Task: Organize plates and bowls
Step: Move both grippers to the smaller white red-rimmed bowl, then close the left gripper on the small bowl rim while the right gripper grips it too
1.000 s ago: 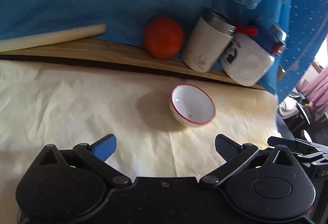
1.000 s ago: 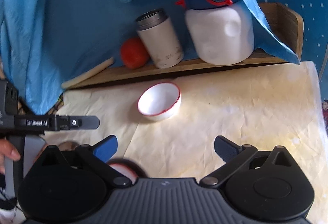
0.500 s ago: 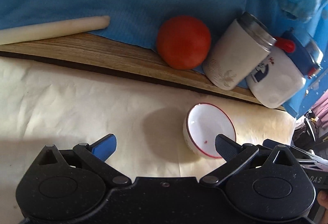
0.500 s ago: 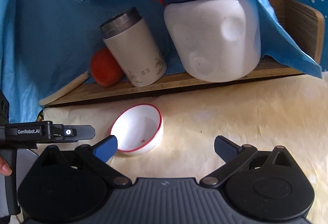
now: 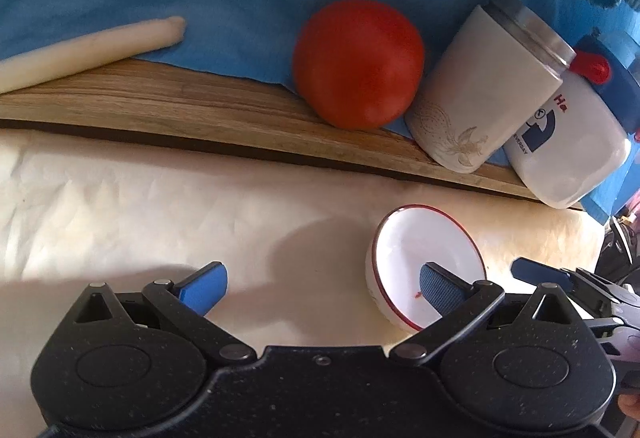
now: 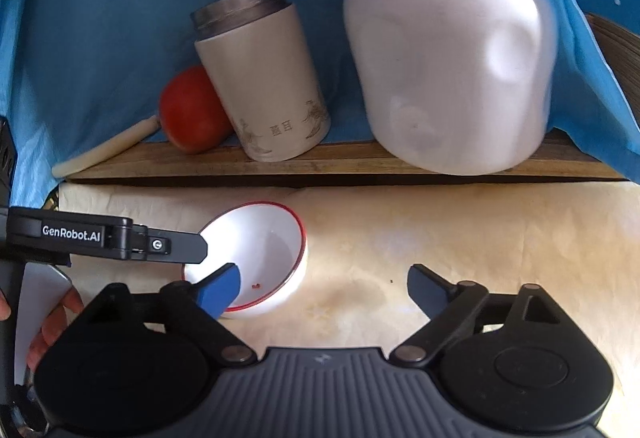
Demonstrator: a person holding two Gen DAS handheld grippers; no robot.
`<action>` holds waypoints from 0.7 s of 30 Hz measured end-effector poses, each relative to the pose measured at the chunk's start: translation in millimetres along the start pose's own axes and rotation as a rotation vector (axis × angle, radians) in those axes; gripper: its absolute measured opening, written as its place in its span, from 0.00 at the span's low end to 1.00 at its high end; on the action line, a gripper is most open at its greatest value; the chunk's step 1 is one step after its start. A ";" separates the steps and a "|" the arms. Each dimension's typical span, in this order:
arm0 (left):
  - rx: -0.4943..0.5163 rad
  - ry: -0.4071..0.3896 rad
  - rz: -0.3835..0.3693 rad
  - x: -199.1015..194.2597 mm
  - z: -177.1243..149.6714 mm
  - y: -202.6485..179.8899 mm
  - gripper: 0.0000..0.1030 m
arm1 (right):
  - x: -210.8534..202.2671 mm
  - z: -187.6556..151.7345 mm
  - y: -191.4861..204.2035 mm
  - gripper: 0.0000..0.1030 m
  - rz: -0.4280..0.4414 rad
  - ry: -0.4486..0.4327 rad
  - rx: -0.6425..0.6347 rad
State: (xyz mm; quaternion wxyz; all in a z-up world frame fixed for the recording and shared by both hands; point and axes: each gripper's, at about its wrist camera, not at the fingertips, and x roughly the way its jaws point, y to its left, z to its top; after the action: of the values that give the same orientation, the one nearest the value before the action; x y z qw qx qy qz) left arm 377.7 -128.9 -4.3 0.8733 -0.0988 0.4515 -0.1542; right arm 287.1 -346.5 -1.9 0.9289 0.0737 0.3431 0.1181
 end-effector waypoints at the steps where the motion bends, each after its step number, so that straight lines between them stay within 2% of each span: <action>1: -0.001 0.002 -0.004 0.9 0.0 -0.5 0.99 | 0.6 -0.5 2.4 0.86 -0.002 0.002 -0.007; 7: -0.005 0.002 -0.014 3.5 -1.0 -1.5 0.98 | 4.3 -1.0 14.3 0.74 0.009 0.009 -0.023; 14: 0.012 0.002 -0.026 4.6 -2.3 -5.3 0.84 | 9.2 3.8 12.2 0.54 0.022 0.022 -0.007; 16: 0.019 0.007 -0.038 7.9 -2.2 -10.5 0.76 | 8.6 3.9 12.0 0.46 0.032 0.024 0.001; 17: 0.029 0.013 -0.050 8.6 -2.4 -13.4 0.69 | 8.8 4.1 12.2 0.44 0.041 0.027 0.010; 19: 0.056 0.023 -0.073 9.9 -3.4 -18.2 0.57 | 9.3 4.7 12.1 0.32 0.071 0.037 0.031; 21: 0.084 0.036 -0.084 11.4 -4.6 -22.8 0.49 | 9.7 5.5 13.8 0.29 0.081 0.042 0.039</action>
State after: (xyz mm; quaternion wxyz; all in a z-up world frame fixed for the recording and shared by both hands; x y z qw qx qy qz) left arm 376.0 -154.4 -8.5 0.8612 -0.0781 0.4557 -0.2113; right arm 295.5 -330.9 -0.8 0.9145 0.1032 0.3613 0.1503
